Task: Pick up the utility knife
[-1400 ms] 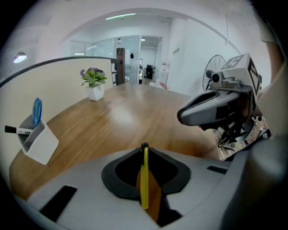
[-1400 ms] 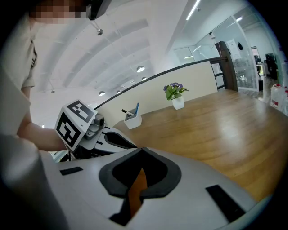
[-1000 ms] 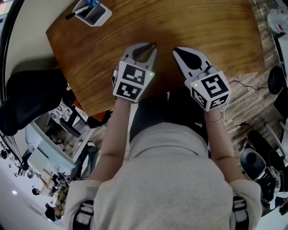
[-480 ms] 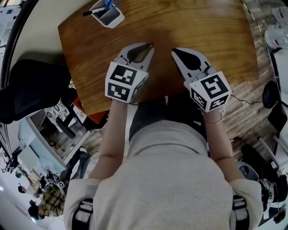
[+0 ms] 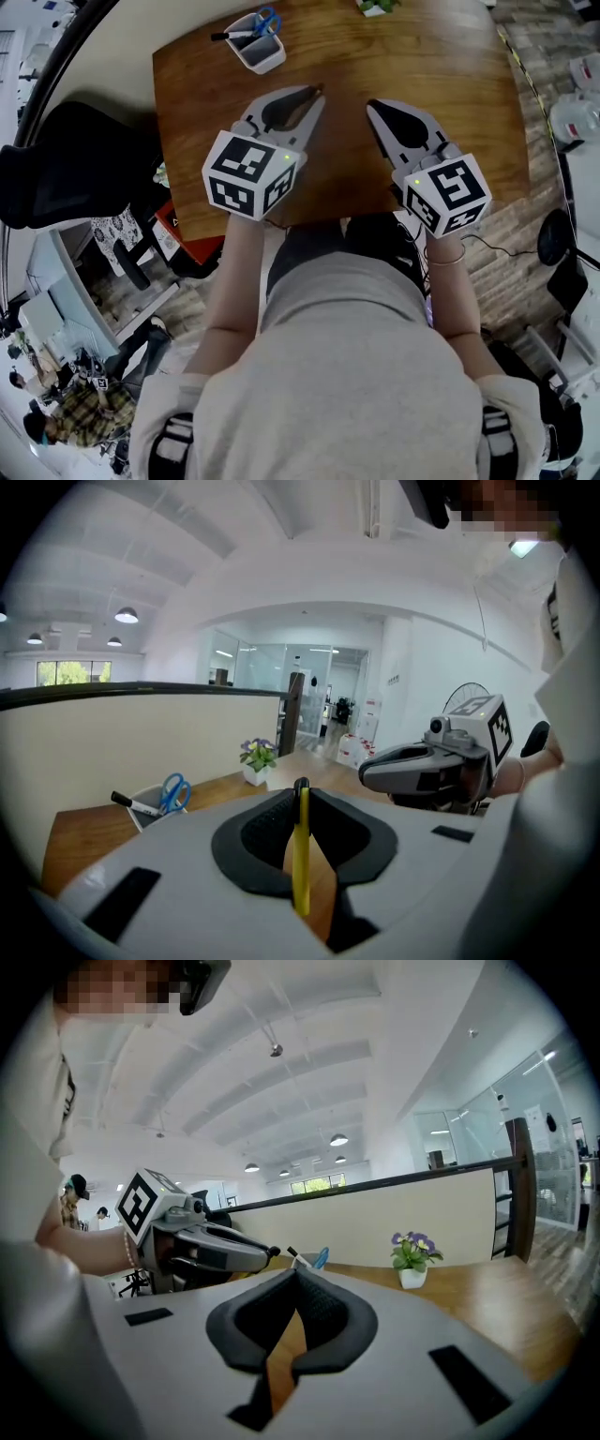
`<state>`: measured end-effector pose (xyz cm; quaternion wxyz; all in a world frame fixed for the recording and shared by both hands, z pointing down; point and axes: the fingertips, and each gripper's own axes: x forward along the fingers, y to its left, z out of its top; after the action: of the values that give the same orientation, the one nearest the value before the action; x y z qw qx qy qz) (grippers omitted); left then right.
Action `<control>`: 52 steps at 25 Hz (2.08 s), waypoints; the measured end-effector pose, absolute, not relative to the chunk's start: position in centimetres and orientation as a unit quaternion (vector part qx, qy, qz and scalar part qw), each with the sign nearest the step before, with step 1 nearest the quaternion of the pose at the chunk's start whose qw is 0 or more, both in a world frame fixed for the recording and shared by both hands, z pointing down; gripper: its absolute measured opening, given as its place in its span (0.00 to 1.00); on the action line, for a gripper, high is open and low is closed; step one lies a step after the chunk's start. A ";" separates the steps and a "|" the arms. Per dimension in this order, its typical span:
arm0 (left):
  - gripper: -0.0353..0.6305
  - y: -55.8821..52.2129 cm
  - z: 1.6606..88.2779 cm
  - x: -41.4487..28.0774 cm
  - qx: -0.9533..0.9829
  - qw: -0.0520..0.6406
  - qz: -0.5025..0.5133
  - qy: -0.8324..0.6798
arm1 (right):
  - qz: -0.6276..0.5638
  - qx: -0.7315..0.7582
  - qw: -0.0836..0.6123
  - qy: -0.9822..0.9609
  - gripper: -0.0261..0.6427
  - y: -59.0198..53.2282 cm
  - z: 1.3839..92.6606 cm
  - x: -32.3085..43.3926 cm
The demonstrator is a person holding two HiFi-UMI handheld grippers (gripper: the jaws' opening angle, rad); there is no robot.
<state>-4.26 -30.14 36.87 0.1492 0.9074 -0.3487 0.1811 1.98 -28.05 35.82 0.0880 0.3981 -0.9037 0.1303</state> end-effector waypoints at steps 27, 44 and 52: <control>0.15 -29.6 27.5 -9.0 0.907 0.073 0.054 -0.411 | 0.006 0.343 0.053 -0.938 0.06 -28.2 26.9 -4.3; 0.15 -28.3 29.5 -8.2 0.911 0.078 0.036 -0.404 | 0.034 0.335 0.055 -0.940 0.06 -27.4 28.7 -5.1; 0.15 -27.9 30.8 -7.3 0.914 0.098 0.040 -0.392 | 0.044 0.341 0.067 -0.937 0.06 -27.0 29.8 -4.6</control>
<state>-7.31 -27.93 30.78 0.0976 0.9137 -0.3925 0.0400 -4.59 -27.04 29.78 0.0672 0.3406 -0.9368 0.0435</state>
